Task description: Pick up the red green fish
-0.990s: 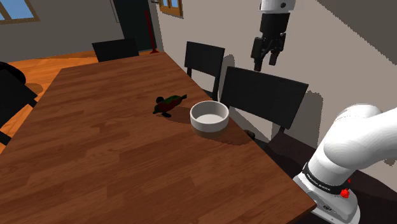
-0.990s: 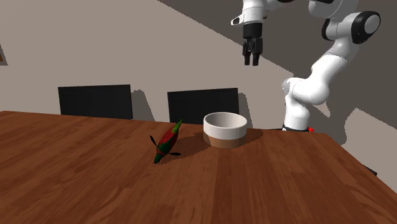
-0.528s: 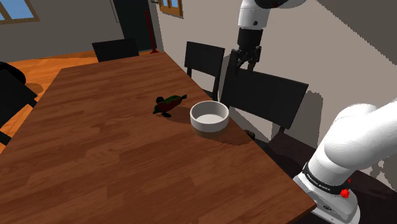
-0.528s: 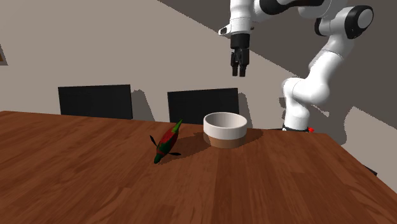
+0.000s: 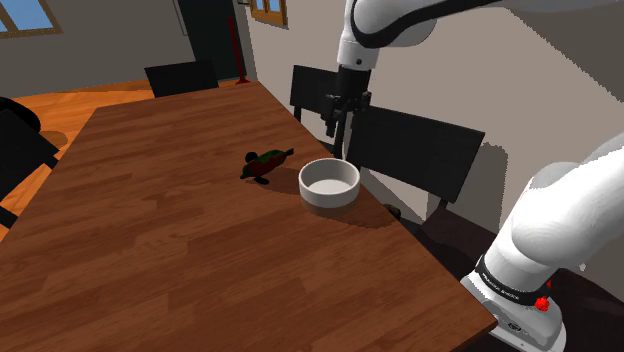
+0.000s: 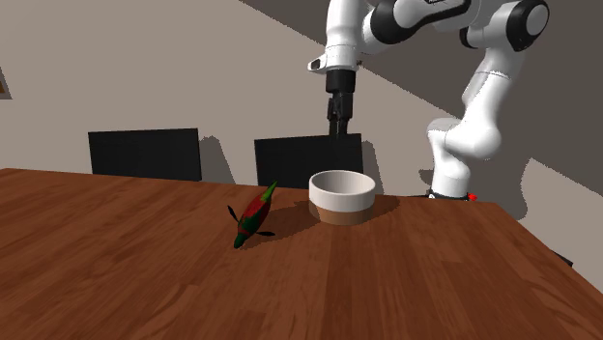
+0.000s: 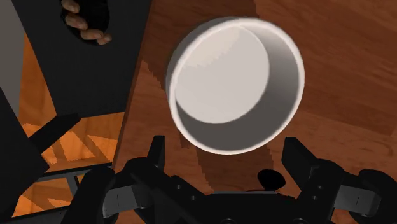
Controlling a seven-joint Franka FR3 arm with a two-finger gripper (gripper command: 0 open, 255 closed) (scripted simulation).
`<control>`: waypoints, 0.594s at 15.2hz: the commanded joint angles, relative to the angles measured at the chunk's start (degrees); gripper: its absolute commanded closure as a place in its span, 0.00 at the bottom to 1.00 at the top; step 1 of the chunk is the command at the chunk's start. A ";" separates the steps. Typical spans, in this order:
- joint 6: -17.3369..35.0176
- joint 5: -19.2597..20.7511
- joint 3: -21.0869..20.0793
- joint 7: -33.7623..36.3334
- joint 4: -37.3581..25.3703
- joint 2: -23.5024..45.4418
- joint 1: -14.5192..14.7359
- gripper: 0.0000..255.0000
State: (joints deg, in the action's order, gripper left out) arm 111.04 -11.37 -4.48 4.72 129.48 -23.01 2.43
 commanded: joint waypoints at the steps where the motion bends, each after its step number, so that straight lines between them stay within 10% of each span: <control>1: 3.76 -0.94 -0.52 -0.03 -1.55 4.22 0.45 0.00; 9: 14.07 -3.88 -2.18 -0.36 -10.36 19.31 2.06 0.00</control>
State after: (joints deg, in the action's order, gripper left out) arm 123.74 -14.91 -6.37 4.28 120.53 -5.84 4.23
